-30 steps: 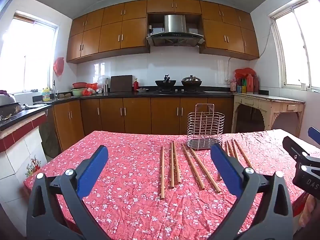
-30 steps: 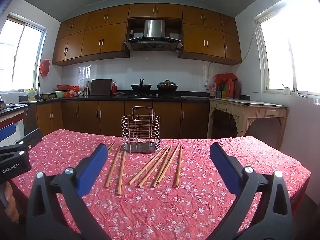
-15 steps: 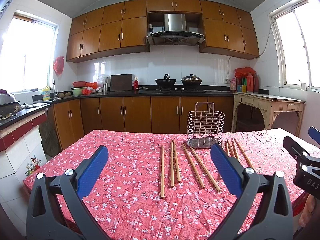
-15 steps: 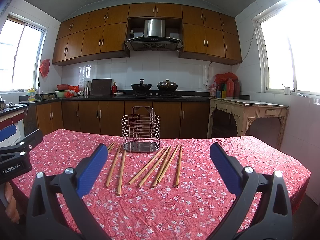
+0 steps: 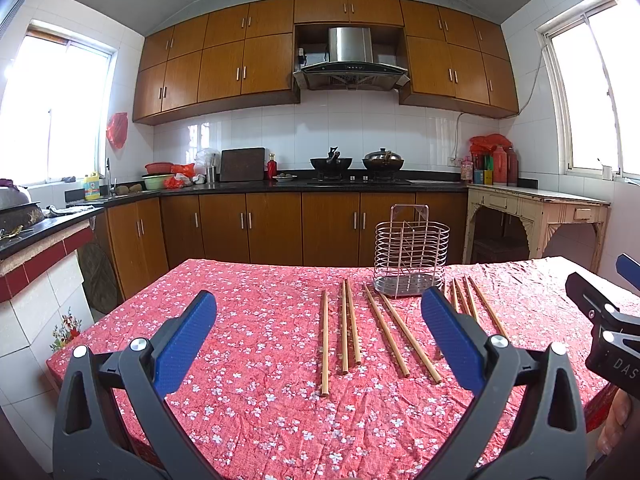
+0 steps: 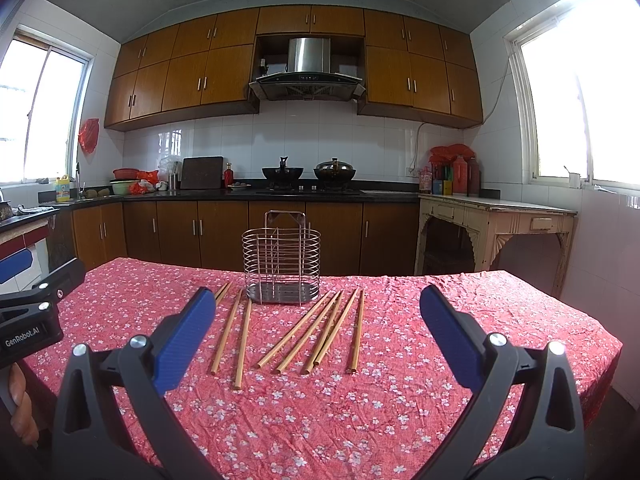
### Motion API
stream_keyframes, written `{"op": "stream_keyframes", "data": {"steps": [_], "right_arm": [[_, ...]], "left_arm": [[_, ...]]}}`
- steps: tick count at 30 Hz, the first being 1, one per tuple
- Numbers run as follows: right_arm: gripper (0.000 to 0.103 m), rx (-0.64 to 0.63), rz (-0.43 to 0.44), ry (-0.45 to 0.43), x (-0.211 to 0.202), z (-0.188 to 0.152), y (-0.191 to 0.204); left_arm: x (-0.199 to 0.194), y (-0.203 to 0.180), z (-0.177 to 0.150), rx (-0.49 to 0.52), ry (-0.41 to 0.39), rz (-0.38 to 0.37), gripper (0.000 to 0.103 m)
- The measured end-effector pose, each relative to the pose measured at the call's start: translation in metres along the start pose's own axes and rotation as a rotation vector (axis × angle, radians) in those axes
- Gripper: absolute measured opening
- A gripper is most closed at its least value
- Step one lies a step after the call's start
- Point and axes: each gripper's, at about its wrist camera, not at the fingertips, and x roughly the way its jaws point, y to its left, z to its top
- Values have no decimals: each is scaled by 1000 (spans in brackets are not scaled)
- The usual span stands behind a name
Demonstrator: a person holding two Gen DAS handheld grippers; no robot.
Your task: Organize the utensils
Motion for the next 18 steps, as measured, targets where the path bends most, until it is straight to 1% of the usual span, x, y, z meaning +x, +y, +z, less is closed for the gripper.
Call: {"op": "stream_keyframes", "data": {"steps": [18], "right_arm": [[99,1,-1,3,0,0,1]], "left_arm": [[3,4,-4,-1,4,-1,101]]}}
